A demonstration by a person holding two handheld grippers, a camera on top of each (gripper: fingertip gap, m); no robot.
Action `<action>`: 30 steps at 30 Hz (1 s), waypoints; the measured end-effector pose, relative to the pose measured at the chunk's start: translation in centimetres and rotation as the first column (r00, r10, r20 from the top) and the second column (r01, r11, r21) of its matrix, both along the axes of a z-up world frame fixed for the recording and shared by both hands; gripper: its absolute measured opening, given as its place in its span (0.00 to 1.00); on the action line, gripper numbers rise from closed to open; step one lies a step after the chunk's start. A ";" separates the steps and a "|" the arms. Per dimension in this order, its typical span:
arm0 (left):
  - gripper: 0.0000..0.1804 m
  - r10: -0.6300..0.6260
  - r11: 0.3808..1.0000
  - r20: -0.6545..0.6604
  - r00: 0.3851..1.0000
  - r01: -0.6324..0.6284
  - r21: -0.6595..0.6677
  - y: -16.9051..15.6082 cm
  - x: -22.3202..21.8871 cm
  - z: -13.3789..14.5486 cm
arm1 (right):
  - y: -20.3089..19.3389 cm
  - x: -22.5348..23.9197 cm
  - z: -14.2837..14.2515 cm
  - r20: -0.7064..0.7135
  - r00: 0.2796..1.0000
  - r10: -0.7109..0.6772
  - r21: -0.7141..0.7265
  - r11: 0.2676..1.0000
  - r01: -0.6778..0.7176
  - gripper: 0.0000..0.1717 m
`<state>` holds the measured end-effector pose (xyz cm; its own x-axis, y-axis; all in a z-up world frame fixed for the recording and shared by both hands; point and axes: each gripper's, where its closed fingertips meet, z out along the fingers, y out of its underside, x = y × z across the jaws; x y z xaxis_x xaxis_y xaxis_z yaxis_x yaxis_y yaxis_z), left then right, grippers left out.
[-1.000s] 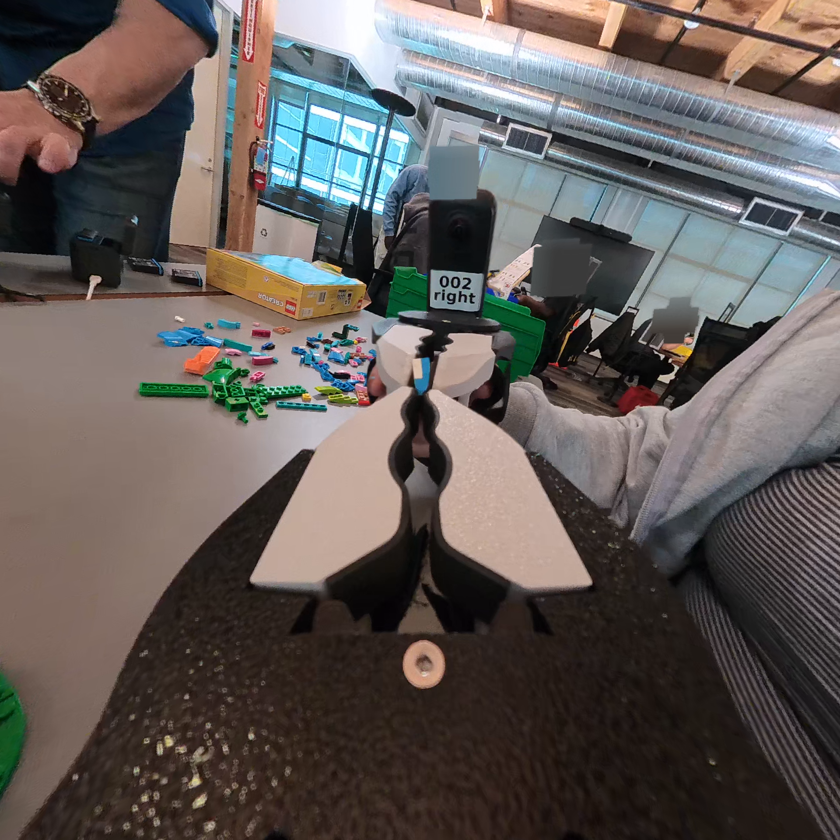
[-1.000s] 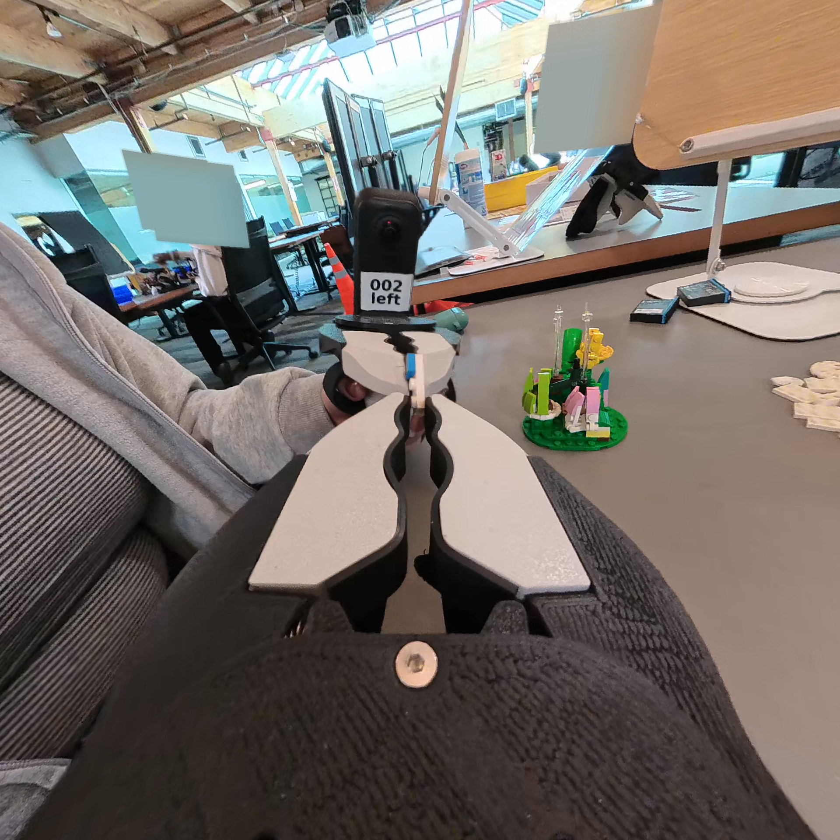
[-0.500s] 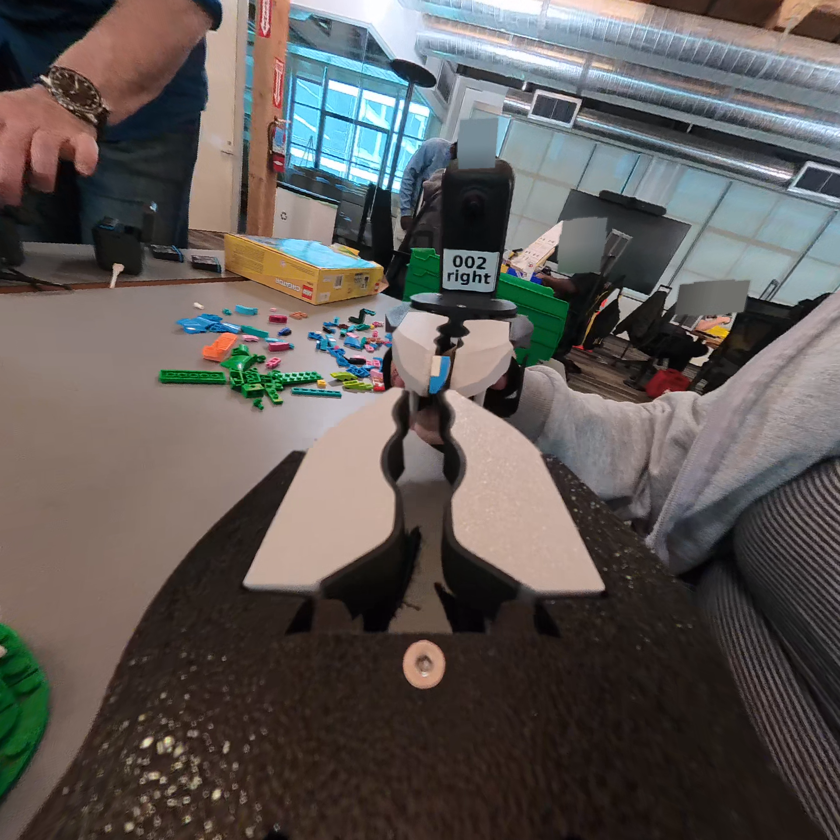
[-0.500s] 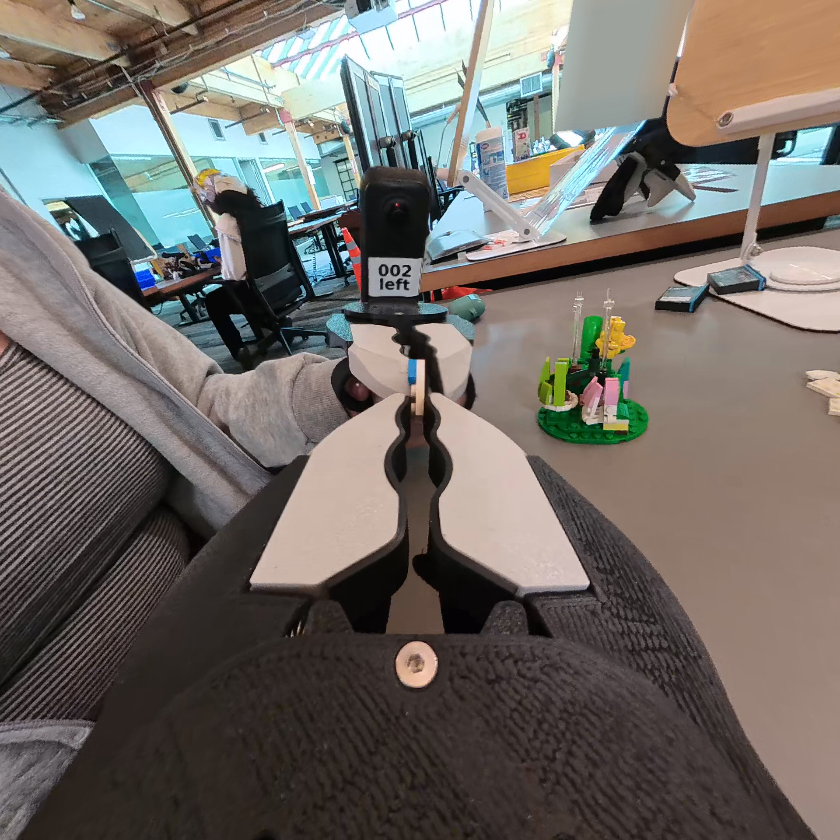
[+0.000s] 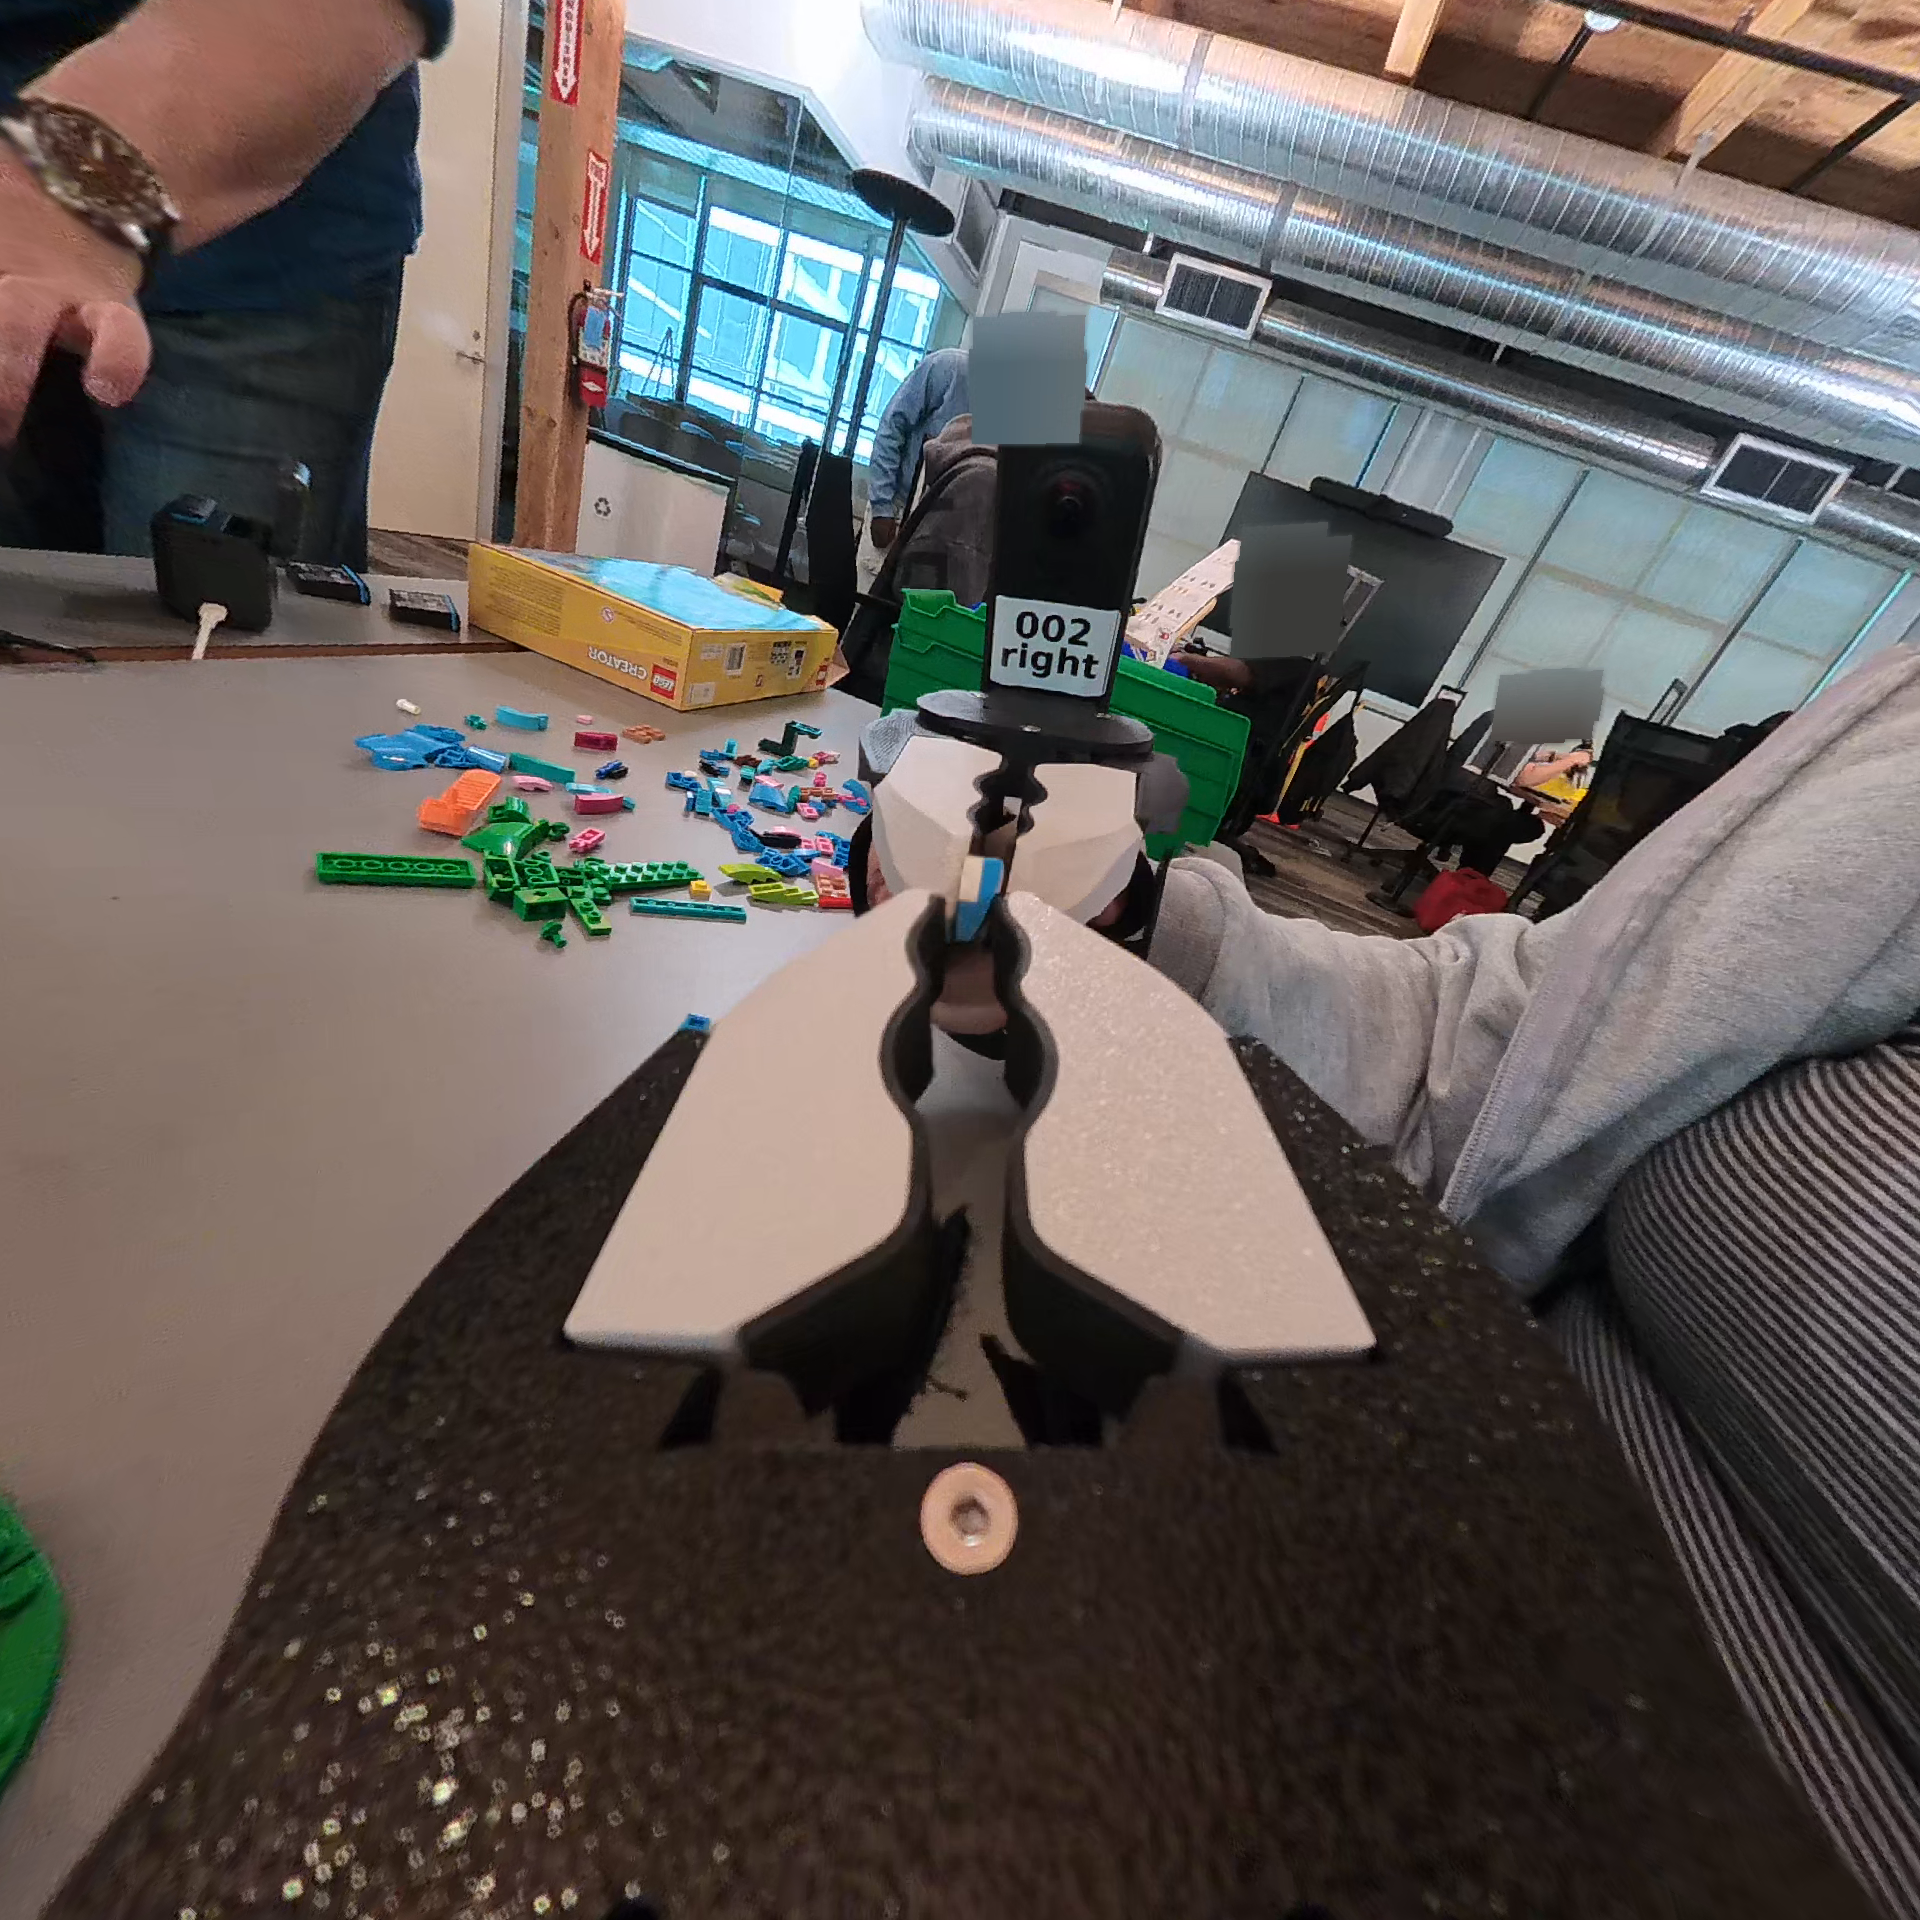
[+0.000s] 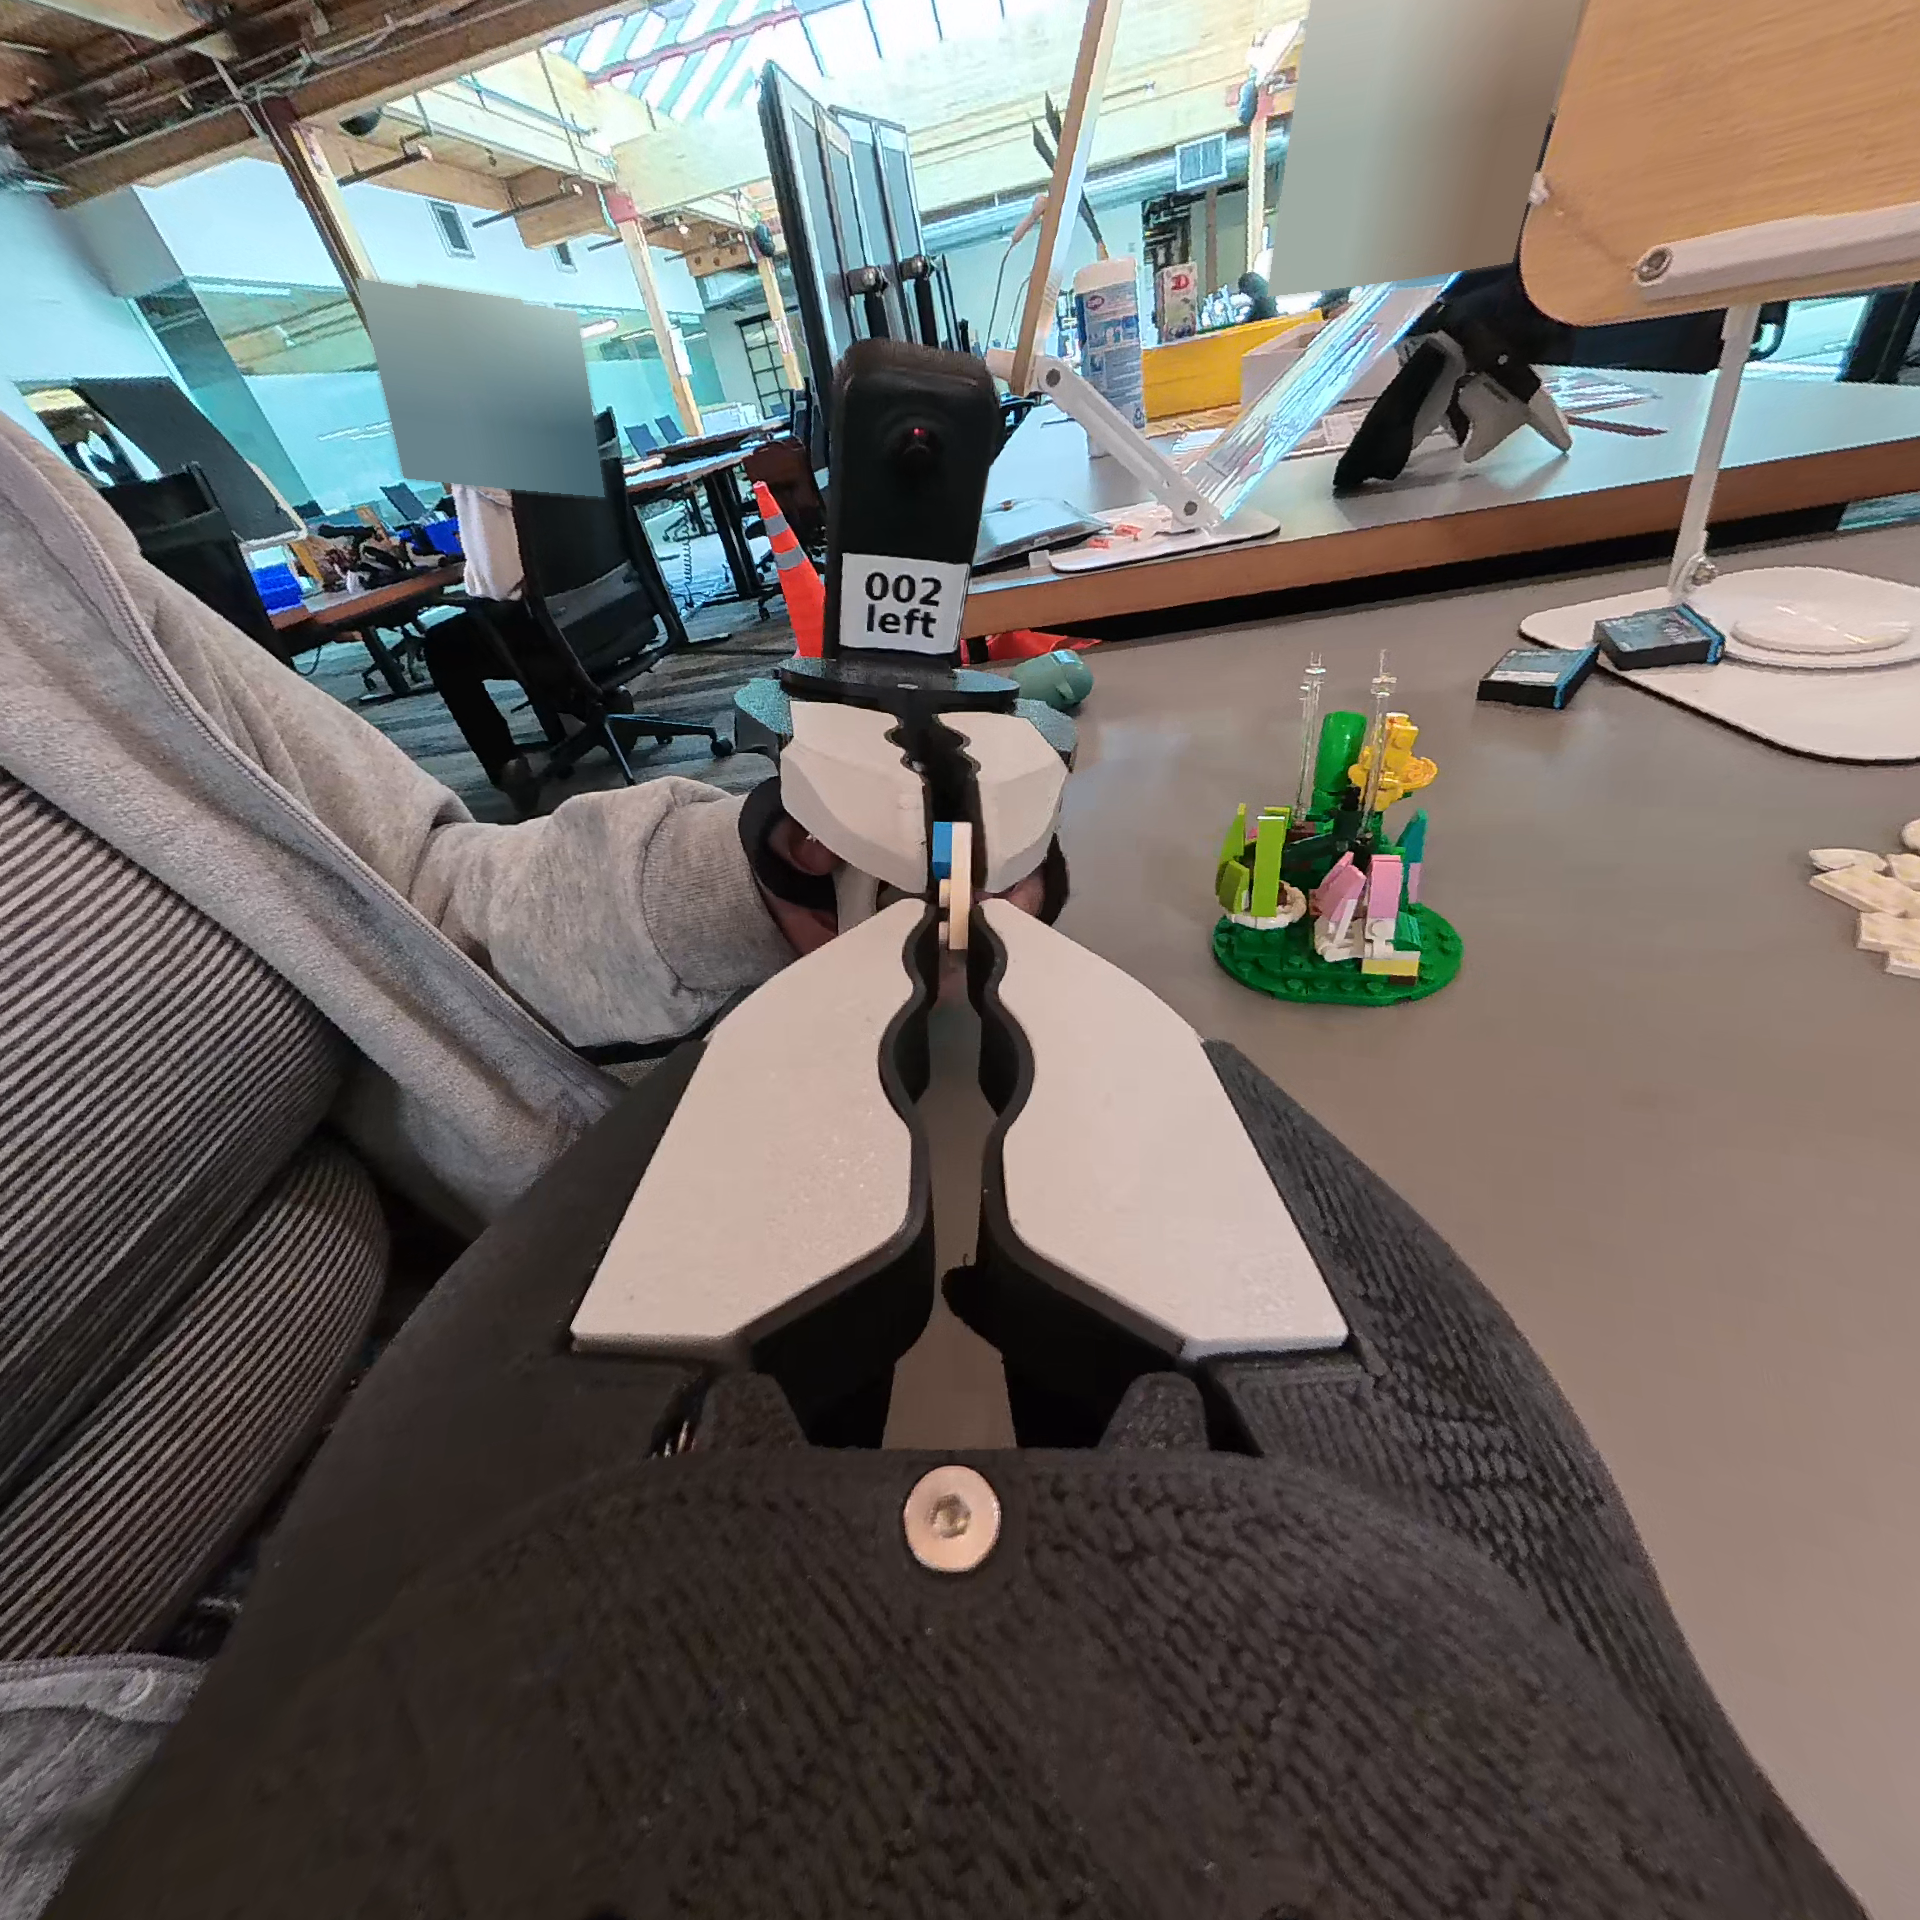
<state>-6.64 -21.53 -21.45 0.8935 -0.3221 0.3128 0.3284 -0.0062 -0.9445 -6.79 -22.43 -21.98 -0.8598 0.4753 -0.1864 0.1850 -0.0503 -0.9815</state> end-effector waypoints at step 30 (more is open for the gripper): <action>0.02 0.545 0.776 -0.449 0.708 -0.629 -0.051 -0.6 -7.7 -2.6 | 9.2 -21.9 -5.1 -0.121 0.903 -0.412 0.723 0.587 0.365 0.02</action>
<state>-14.30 -22.09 -24.10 0.9357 0.3367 -0.1053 -0.0657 -0.1268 -0.9898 -28.67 -13.25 -27.07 -0.5605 0.7634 0.3211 0.3712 0.5782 -0.7266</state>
